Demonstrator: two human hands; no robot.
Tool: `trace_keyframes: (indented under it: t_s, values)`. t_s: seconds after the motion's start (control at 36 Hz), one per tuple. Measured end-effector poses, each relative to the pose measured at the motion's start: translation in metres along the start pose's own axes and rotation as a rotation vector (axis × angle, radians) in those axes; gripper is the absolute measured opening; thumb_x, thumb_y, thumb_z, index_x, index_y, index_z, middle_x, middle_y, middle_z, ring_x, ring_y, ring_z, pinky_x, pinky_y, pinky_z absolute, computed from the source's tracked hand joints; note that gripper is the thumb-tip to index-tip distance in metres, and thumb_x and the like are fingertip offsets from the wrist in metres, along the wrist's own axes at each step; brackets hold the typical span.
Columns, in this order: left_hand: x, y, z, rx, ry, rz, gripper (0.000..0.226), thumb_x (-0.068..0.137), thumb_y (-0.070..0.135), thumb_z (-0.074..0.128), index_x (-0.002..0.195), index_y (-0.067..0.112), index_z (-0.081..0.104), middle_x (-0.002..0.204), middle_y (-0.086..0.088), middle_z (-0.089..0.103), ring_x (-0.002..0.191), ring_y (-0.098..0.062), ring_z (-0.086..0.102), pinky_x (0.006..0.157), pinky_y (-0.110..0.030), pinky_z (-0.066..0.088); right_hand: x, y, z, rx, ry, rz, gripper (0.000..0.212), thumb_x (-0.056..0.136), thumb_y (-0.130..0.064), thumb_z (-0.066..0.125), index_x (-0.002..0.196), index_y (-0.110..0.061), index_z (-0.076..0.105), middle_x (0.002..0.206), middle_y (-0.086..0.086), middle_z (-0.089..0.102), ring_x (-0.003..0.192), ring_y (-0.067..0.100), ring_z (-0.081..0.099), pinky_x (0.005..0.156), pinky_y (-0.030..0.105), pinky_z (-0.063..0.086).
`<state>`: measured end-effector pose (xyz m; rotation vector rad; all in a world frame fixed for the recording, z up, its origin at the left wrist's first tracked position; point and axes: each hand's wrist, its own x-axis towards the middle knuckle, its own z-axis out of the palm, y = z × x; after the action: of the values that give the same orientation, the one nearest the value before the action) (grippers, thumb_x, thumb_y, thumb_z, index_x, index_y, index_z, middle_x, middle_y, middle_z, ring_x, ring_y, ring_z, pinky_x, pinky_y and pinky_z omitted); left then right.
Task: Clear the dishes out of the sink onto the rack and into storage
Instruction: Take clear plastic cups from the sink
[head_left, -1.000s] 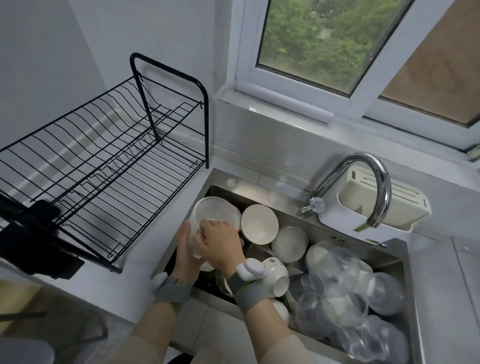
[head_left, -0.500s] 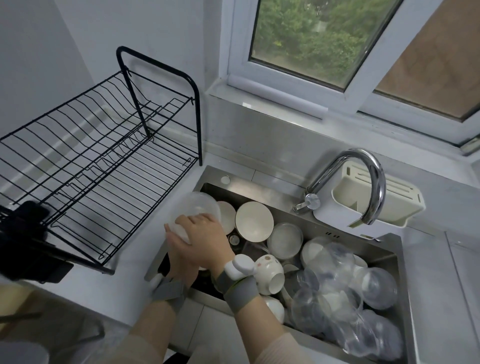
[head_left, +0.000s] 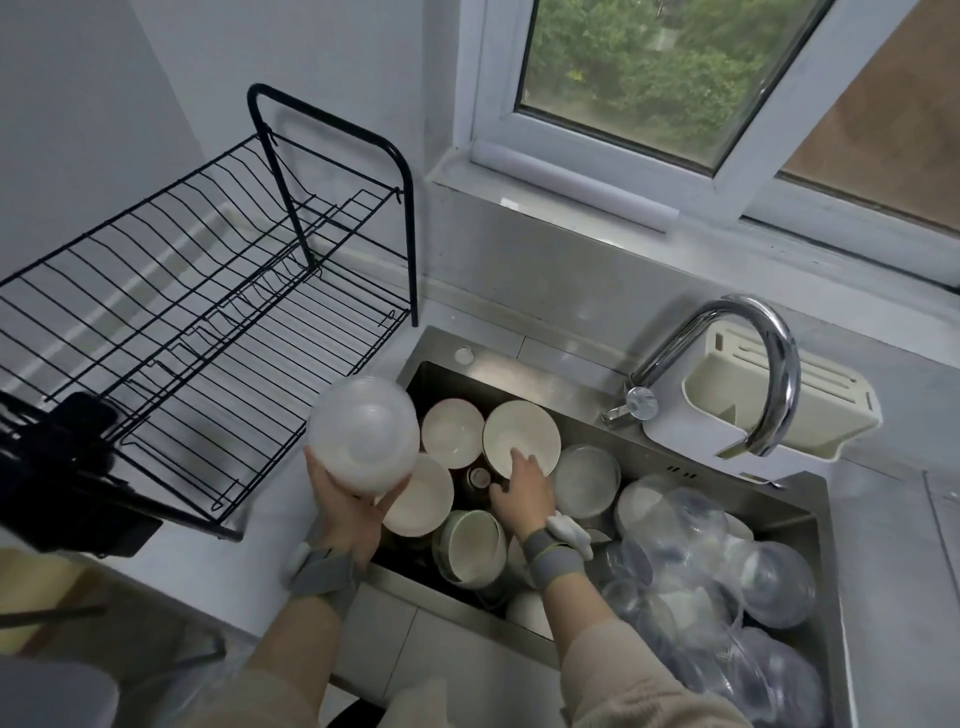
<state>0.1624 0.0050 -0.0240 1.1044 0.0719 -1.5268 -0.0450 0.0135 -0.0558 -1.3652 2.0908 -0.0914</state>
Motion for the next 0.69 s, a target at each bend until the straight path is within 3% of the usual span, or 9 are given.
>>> trace_keyframes:
  t_s: [0.06, 0.17, 0.31, 0.39, 0.58, 0.69]
  values:
    - [0.002, 0.0, -0.001, 0.011, -0.012, 0.007, 0.054, 0.082, 0.069, 0.055, 0.129, 0.043, 0.055, 0.135, 0.0, 0.053, 0.119, -0.035, 0.051, 0.076, -0.055, 0.055, 0.001, 0.007, 0.008, -0.116, -0.043, -0.008, 0.057, 0.095, -0.033, 0.048, 0.148, -0.018, 0.03, 0.149, 0.005, 0.038, 0.143, 0.021, 0.027, 0.118, 0.04, 0.014]
    - [0.003, 0.0, 0.001, 0.025, -0.016, -0.017, 0.056, 0.077, 0.071, 0.059, 0.126, 0.043, 0.058, 0.135, 0.0, 0.054, 0.118, -0.035, 0.052, 0.077, -0.055, 0.055, 0.003, 0.009, 0.013, -0.241, 0.067, -0.046, 0.042, 0.094, -0.03, 0.048, 0.135, -0.025, 0.045, 0.132, 0.002, 0.053, 0.126, 0.023, 0.045, 0.114, 0.039, 0.019]
    - [0.004, -0.003, 0.001, 0.034, 0.001, -0.021, 0.055, 0.078, 0.072, 0.056, 0.125, 0.043, 0.058, 0.13, 0.002, 0.057, 0.116, -0.034, 0.054, 0.073, -0.054, 0.056, 0.006, 0.005, 0.007, -0.229, 0.221, -0.06, 0.026, 0.094, -0.024, 0.047, 0.116, -0.025, 0.061, 0.115, 0.002, 0.059, 0.116, 0.023, 0.05, 0.11, 0.035, 0.02]
    - [0.004, -0.003, 0.001, 0.044, -0.006, -0.014, 0.055, 0.078, 0.073, 0.056, 0.125, 0.043, 0.059, 0.128, 0.002, 0.058, 0.115, -0.033, 0.054, 0.073, -0.054, 0.056, 0.006, 0.002, 0.0, -0.18, 0.306, -0.076, 0.022, 0.096, -0.024, 0.045, 0.104, -0.025, 0.066, 0.107, 0.002, 0.061, 0.107, 0.024, 0.052, 0.1, 0.033, 0.025]
    - [0.002, -0.004, 0.001, 0.059, 0.005, -0.001, 0.056, 0.08, 0.073, 0.053, 0.127, 0.042, 0.056, 0.127, 0.001, 0.057, 0.117, -0.033, 0.053, 0.075, -0.055, 0.056, -0.01, -0.029, -0.025, 0.005, 0.491, -0.254, 0.013, 0.087, -0.006, 0.057, 0.095, -0.004, 0.068, 0.094, 0.016, 0.06, 0.089, 0.035, 0.055, 0.076, 0.039, 0.039]
    - [-0.001, -0.006, 0.002, 0.098, 0.007, 0.007, 0.058, 0.085, 0.071, 0.047, 0.134, 0.039, 0.051, 0.132, 0.0, 0.054, 0.121, -0.031, 0.05, 0.079, -0.055, 0.057, -0.021, -0.059, -0.043, 0.079, 0.611, -0.365, 0.025, 0.085, -0.004, 0.059, 0.109, -0.002, 0.066, 0.092, 0.016, 0.06, 0.085, 0.033, 0.055, 0.074, 0.042, 0.046]
